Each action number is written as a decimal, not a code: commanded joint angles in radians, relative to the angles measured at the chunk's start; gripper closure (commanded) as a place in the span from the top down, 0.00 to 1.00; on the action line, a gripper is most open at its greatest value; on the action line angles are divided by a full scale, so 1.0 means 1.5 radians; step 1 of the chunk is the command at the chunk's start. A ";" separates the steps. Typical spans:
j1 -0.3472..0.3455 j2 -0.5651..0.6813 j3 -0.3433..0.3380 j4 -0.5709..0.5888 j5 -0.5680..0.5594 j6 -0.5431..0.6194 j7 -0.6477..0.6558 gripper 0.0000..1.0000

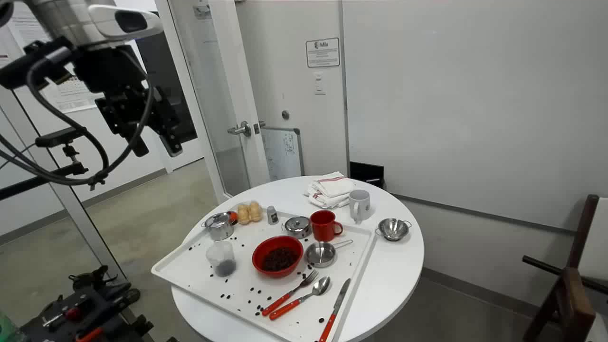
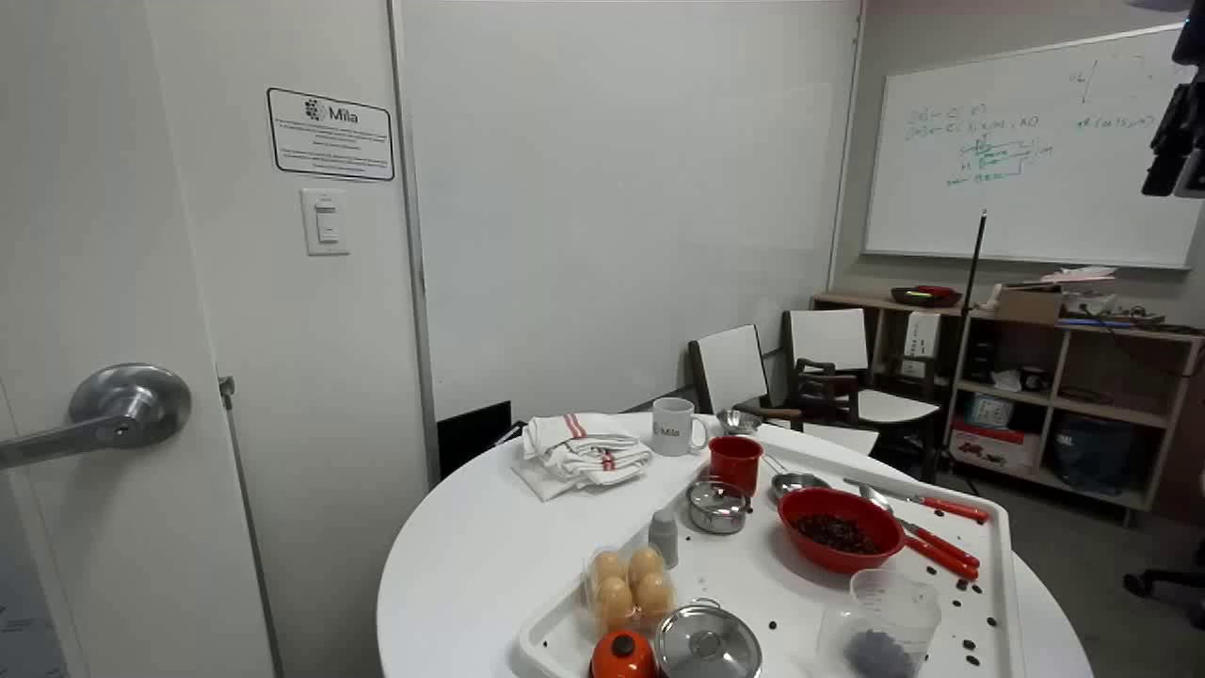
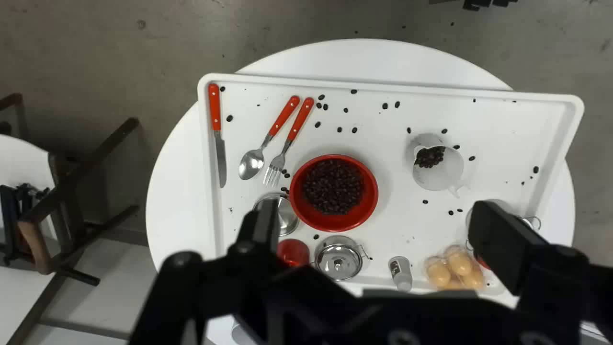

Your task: Pour the contents of the clear jug into the red bowl

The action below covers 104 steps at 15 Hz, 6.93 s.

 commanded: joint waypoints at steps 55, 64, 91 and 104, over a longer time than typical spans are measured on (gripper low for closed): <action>0.123 0.654 0.190 0.201 0.040 0.218 1.774 1.00; 0.191 0.749 0.149 0.233 -0.003 0.224 1.840 1.00; 0.634 1.009 -0.170 0.359 0.119 0.377 1.897 1.00; 0.567 1.088 -0.142 0.491 0.089 0.320 1.897 1.00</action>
